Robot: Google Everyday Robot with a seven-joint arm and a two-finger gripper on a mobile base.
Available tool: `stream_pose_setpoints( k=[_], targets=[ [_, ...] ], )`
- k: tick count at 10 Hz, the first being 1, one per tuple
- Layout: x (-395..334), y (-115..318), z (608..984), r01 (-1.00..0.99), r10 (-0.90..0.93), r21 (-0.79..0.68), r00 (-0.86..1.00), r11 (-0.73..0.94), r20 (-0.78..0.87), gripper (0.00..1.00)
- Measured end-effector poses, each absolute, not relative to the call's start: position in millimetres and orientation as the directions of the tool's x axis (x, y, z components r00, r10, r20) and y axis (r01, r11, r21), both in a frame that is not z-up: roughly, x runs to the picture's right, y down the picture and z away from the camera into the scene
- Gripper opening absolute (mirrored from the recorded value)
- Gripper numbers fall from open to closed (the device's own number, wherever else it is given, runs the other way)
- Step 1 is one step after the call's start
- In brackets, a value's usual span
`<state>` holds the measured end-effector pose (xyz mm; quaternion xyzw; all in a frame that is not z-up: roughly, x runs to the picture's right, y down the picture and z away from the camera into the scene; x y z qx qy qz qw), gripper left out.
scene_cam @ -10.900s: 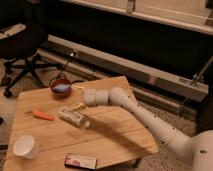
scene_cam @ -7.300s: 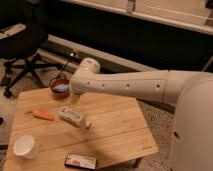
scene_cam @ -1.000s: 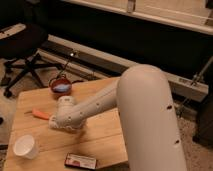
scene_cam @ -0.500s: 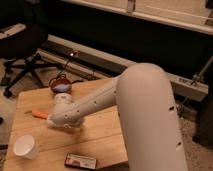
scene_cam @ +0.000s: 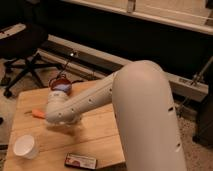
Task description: Stand the bottle upright
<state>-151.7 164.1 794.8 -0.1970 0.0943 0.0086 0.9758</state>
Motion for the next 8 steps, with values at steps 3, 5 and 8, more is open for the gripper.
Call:
stream_pose_setpoints(
  k=[3, 5, 8],
  targets=[
    [-150.8, 136.9, 777.5, -0.015, -0.064, -0.354, 0.975, 0.935, -0.212, 0.22],
    [-145.3, 118.2, 767.3, 0.004, -0.089, -0.333, 0.967, 0.943, -0.24, 0.22],
    [-130.1, 96.6, 758.6, 0.015, -0.111, -0.314, 0.951, 0.949, -0.29, 0.22]
  ],
)
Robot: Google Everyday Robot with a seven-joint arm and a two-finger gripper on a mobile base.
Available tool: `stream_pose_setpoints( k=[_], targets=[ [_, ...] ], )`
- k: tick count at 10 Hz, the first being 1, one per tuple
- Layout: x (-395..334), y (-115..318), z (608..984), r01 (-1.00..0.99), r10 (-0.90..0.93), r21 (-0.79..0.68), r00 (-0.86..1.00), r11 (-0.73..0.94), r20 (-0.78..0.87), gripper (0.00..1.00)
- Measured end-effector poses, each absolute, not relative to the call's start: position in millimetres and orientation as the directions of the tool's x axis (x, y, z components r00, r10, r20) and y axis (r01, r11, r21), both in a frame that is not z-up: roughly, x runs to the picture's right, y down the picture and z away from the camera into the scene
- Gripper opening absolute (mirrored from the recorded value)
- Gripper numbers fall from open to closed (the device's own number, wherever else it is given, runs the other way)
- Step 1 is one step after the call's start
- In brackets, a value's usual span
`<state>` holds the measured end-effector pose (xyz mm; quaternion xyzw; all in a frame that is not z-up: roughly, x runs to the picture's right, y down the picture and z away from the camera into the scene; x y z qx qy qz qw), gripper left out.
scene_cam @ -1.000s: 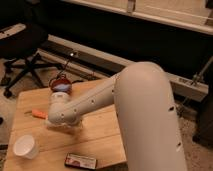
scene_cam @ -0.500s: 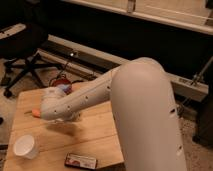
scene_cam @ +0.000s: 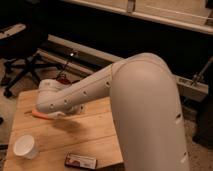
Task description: Stand the bottle upright
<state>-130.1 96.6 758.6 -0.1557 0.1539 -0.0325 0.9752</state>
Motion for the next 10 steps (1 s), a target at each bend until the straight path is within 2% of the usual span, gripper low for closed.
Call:
stream_pose_setpoints(
  k=[10],
  targets=[
    [-90.4, 34.9, 738.9, 0.023, -0.141, -0.285, 0.905, 0.958, -0.401, 0.22]
  ],
)
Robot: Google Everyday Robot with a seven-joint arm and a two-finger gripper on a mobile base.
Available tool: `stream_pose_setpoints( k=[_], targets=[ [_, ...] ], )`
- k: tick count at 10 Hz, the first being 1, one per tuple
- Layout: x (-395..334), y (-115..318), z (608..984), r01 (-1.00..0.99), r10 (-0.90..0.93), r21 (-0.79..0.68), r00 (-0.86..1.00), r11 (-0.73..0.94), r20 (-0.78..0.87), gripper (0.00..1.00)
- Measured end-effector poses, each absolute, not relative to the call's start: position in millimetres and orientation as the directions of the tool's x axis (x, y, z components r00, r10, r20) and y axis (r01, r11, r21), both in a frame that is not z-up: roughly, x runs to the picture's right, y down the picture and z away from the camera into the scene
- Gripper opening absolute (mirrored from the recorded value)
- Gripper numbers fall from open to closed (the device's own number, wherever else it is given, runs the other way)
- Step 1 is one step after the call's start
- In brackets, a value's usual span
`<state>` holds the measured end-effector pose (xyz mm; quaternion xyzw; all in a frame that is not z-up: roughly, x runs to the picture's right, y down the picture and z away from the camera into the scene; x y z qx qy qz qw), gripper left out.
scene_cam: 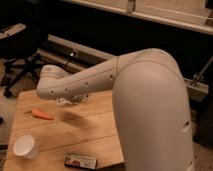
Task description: Stand the bottle upright
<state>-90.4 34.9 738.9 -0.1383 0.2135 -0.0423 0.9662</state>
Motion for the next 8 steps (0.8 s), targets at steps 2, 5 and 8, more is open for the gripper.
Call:
stream_pose_setpoints(
  k=[2, 5, 8],
  targets=[
    [-84.2, 28.8, 734.9, 0.045, -0.177, -0.296, 0.881, 0.954, -0.439, 0.22],
    [-77.1, 33.8, 735.7, 0.059, -0.225, -0.334, 0.845, 0.941, -0.484, 0.22],
    [-77.5, 41.5, 740.4, 0.071, -0.265, -0.37, 0.82, 0.926, -0.507, 0.22]
  ],
)
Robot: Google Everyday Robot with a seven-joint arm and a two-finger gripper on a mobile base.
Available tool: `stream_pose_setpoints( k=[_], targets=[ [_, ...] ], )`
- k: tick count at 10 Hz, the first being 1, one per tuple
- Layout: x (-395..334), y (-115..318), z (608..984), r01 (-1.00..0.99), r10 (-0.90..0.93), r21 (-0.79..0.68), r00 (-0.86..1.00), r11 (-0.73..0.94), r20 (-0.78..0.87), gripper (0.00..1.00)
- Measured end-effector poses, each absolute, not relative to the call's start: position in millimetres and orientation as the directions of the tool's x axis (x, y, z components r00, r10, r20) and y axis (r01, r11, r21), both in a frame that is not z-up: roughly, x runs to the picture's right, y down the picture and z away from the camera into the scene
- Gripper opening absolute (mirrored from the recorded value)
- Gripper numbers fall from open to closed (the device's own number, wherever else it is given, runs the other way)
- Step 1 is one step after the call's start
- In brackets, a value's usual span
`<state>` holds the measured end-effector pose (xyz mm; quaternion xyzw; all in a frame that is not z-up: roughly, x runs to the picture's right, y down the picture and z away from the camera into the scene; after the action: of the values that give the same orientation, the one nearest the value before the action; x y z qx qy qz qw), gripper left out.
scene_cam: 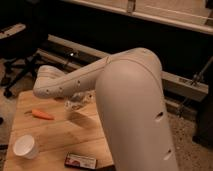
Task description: Stand the bottle upright
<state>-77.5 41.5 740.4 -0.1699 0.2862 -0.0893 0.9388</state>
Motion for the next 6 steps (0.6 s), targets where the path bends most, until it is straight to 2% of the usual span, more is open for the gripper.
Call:
stream_pose_setpoints(
  k=[6],
  targets=[
    [-76.8, 35.0, 747.5, 0.068, -0.284, -0.387, 0.797, 0.92, -0.533, 0.22]
  ],
)
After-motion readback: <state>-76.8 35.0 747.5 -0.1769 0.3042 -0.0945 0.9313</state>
